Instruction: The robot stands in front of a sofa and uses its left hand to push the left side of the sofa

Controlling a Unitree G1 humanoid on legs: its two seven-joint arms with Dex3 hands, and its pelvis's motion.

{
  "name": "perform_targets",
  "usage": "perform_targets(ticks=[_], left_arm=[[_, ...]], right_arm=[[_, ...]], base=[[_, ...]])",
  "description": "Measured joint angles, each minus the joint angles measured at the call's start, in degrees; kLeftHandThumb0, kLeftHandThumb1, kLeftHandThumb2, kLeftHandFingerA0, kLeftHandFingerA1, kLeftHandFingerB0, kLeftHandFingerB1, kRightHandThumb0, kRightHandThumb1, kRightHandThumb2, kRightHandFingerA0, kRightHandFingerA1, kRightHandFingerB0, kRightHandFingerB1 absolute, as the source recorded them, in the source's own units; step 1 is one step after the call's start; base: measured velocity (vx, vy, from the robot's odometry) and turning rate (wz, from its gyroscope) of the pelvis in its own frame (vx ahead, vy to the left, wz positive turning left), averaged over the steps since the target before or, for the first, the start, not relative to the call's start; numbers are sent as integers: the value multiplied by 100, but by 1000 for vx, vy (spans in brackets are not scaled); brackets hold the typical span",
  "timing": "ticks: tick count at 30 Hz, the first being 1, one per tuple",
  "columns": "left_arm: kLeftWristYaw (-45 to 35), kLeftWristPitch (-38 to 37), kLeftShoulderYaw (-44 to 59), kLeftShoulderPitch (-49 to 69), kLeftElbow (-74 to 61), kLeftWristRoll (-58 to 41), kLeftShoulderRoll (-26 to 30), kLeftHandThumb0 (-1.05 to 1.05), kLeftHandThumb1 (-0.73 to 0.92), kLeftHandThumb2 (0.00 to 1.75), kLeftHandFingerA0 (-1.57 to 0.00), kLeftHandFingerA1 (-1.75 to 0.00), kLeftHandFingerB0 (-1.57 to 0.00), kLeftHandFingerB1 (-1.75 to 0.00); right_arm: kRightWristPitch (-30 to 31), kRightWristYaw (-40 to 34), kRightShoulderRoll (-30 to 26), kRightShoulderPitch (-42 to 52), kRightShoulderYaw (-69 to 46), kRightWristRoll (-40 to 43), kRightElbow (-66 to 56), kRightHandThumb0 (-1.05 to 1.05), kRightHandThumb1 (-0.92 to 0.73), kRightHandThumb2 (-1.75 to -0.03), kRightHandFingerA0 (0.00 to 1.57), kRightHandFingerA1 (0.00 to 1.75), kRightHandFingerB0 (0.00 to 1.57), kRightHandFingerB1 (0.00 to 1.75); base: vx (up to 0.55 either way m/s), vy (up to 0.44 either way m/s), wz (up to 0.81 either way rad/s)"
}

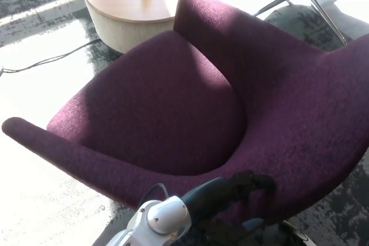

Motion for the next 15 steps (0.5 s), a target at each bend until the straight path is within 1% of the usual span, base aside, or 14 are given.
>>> perform_targets(ticks=[1,2,3,4,5,6,7,8,9,10,11,15], left_arm=[[0,39,-24,0,-30,9,0,-35,59,113,0,-48,0,-46],[1,66,-34,1,-51,15,0,-35,60,113,0,-48,0,-46],[1,82,-36,1,-63,18,0,-74,69,101,-3,-42,-12,-44],[1,93,-36,-5,-64,18,0,-68,90,67,-12,-31,-15,-29],[1,117,-38,-16,-66,19,0,-68,90,67,-12,-31,-15,-29],[0,136,-41,-23,-71,19,0,-35,58,112,0,-48,0,-46],[0,186,-47,-32,-84,19,-1,-35,58,112,0,-48,0,-46],[0,212,-46,-36,-89,18,-2,-35,58,112,0,-48,0,-46],[0,237,-47,-47,-91,19,-3,-35,58,112,0,-48,0,-46],[0,266,-48,-70,-90,20,-4,-35,60,113,0,-48,0,-46],[0,294,-50,-91,-89,21,-4,-35,58,112,0,-47,0,-45],[-3,321,-61,-117,-90,22,-6,-36,56,111,0,-47,0,-46]], right_arm=[[1,3,3,33,4,4,-3,-80,-92,-71,31,36,26,30],[4,3,7,57,1,10,-3,-76,-92,-70,46,37,35,32],[9,4,8,69,-5,19,-3,-76,-90,-68,52,37,37,32],[14,7,8,69,-16,26,-2,-78,-91,-69,55,38,35,31],[14,7,10,68,-25,32,-3,-78,-91,-69,55,38,35,31],[14,7,13,69,-32,35,-3,-76,-92,-69,58,38,38,32],[15,7,27,78,-55,50,-3,-76,-92,-69,58,38,38,32],[18,8,40,82,-78,68,-3,-77,-92,-68,63,41,41,33],[19,0,42,83,-78,71,-3,-74,-86,-67,67,45,50,35],[18,-3,42,83,-84,77,-3,-76,-86,-66,61,43,43,33],[17,4,41,83,-93,88,-2,-74,-87,-67,66,46,49,35],[15,17,41,83,-126,131,-2,-74,-87,-68,69,46,52,36]], base=[[0,0,0],[0,0,0],[0,0,0],[0,0,0],[0,0,0],[0,0,0],[0,0,0],[0,0,0],[0,0,0],[0,0,0],[0,0,0],[0,0,0]])
